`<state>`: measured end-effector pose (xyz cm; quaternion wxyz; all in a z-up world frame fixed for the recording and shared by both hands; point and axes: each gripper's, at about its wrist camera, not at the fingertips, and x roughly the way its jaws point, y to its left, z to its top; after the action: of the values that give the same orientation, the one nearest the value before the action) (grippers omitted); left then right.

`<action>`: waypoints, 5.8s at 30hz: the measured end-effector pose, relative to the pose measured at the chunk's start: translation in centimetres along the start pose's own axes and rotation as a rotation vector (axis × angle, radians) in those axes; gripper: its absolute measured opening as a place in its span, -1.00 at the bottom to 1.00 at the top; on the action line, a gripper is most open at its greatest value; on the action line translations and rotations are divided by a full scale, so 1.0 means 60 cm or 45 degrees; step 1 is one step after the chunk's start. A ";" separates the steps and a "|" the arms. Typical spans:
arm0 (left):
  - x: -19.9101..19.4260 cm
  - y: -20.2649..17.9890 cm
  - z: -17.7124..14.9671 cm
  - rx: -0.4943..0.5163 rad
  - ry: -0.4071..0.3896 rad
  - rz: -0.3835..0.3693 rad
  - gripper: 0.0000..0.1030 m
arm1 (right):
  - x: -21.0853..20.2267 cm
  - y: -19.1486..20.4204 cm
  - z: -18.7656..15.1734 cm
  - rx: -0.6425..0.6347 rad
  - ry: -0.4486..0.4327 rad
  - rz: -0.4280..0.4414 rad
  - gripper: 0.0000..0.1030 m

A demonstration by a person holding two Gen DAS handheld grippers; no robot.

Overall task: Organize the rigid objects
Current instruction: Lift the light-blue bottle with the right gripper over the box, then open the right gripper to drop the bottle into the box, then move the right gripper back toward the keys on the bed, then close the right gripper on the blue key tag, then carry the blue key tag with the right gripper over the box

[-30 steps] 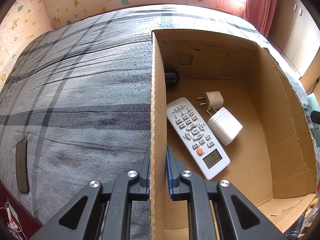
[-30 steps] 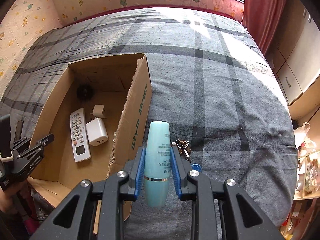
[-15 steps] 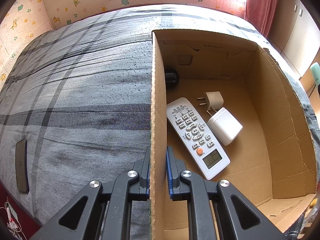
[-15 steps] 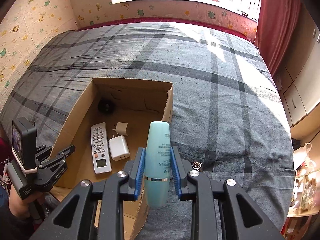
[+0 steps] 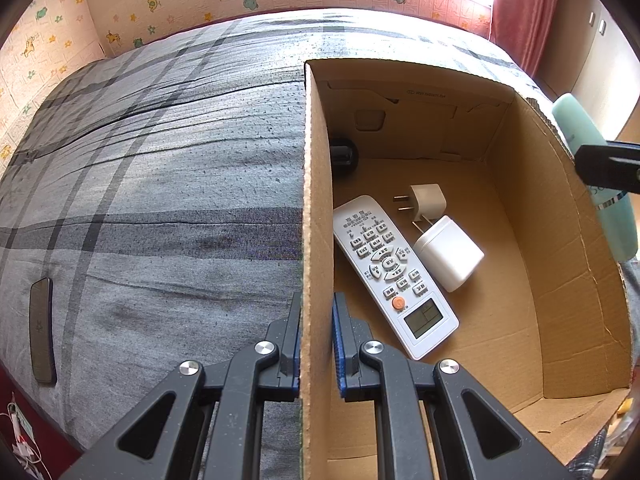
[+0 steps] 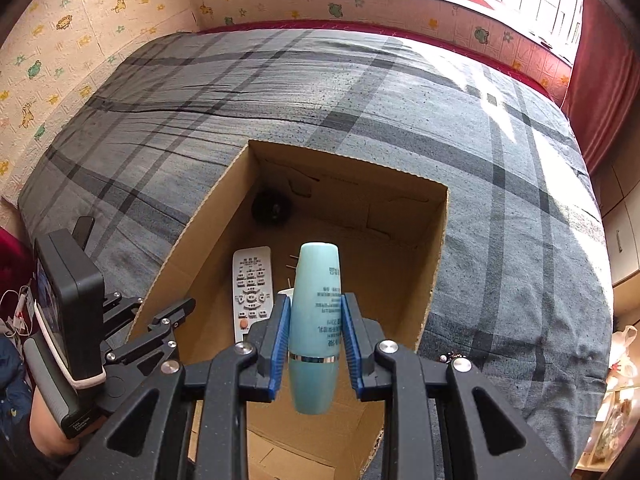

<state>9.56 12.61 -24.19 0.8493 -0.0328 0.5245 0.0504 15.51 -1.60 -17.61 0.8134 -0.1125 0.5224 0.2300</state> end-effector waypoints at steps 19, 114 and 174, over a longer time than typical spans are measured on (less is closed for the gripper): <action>0.001 0.004 0.000 -0.003 -0.001 -0.008 -0.74 | 0.176 0.036 -0.039 0.028 0.356 0.138 -0.49; 0.004 -0.008 0.001 0.014 0.006 0.030 -0.74 | 0.127 -0.304 -0.237 0.450 0.109 -0.322 0.89; 0.003 -0.003 -0.001 0.009 0.001 0.022 -0.74 | -0.035 -0.112 -0.069 0.113 -0.031 -0.121 -0.47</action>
<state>9.63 12.43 -24.40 0.8487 -0.0254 0.5254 0.0558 14.80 -9.74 -17.86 0.8339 -0.0982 0.5161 0.1693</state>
